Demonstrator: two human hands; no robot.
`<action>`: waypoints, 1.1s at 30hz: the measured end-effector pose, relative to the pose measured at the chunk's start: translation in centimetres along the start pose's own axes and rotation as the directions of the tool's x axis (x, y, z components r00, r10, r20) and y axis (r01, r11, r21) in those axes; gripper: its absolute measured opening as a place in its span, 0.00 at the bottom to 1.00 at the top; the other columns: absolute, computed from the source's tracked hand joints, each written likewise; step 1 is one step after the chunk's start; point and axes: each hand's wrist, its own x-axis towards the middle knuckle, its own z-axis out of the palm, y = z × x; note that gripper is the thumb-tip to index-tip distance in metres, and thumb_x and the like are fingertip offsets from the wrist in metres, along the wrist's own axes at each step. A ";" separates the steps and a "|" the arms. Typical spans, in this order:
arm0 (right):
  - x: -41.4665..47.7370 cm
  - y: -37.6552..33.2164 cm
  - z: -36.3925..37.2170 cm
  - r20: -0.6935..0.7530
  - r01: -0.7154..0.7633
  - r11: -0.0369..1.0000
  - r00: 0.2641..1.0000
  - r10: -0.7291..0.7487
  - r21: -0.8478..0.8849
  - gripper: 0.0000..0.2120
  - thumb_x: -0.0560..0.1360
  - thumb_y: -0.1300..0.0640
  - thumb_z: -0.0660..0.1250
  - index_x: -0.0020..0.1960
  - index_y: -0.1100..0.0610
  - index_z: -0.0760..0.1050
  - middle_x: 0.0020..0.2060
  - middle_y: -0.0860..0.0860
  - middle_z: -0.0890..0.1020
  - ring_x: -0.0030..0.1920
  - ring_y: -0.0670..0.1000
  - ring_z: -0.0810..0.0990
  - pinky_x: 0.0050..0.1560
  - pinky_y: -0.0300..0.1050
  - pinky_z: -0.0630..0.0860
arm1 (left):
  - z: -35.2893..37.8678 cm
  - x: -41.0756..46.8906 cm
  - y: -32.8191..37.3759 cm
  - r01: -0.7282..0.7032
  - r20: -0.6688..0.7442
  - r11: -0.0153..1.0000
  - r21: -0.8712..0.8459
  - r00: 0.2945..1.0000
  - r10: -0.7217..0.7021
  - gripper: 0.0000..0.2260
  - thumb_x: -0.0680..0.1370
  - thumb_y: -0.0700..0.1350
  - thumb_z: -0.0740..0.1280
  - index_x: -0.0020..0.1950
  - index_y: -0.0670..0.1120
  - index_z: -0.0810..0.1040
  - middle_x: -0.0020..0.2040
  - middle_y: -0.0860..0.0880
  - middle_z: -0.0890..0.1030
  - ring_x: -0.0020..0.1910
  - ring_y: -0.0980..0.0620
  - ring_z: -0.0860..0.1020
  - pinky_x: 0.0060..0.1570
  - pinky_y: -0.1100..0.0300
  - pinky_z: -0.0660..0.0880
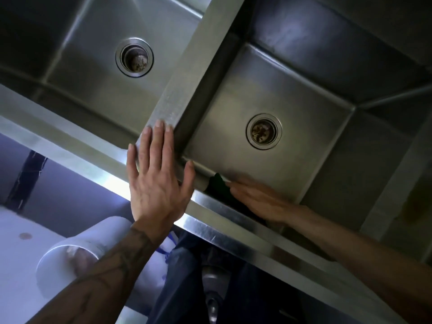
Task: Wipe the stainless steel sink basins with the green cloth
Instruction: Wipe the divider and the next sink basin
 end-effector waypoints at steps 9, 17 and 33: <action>-0.4 1.7 -0.6 0.056 -0.087 0.994 0.994 0.091 -0.070 0.24 0.88 0.41 0.46 0.82 0.42 0.62 0.77 0.49 0.69 0.75 0.53 0.70 0.76 0.53 0.66 | 0.0 -1.5 3.2 0.089 -0.012 0.996 -0.017 0.996 -0.089 0.36 0.85 0.62 0.53 0.87 0.43 0.51 0.88 0.44 0.52 0.87 0.45 0.50 0.85 0.41 0.50; -3.2 2.4 -0.3 0.025 -0.077 0.996 0.997 0.078 -0.049 0.23 0.87 0.37 0.44 0.79 0.34 0.61 0.75 0.49 0.72 0.72 0.55 0.74 0.73 0.59 0.70 | 1.6 -5.3 10.4 0.036 0.103 0.998 0.043 0.994 -0.040 0.33 0.86 0.64 0.41 0.86 0.48 0.60 0.88 0.44 0.54 0.87 0.45 0.53 0.85 0.41 0.50; -1.7 4.8 0.5 0.009 -0.214 0.973 0.976 0.216 -0.089 0.23 0.87 0.38 0.45 0.79 0.38 0.64 0.75 0.50 0.70 0.73 0.57 0.72 0.74 0.57 0.68 | 1.0 -5.2 10.5 0.062 0.070 0.998 -0.013 0.996 -0.061 0.27 0.86 0.59 0.53 0.80 0.46 0.70 0.82 0.44 0.69 0.82 0.46 0.65 0.84 0.44 0.51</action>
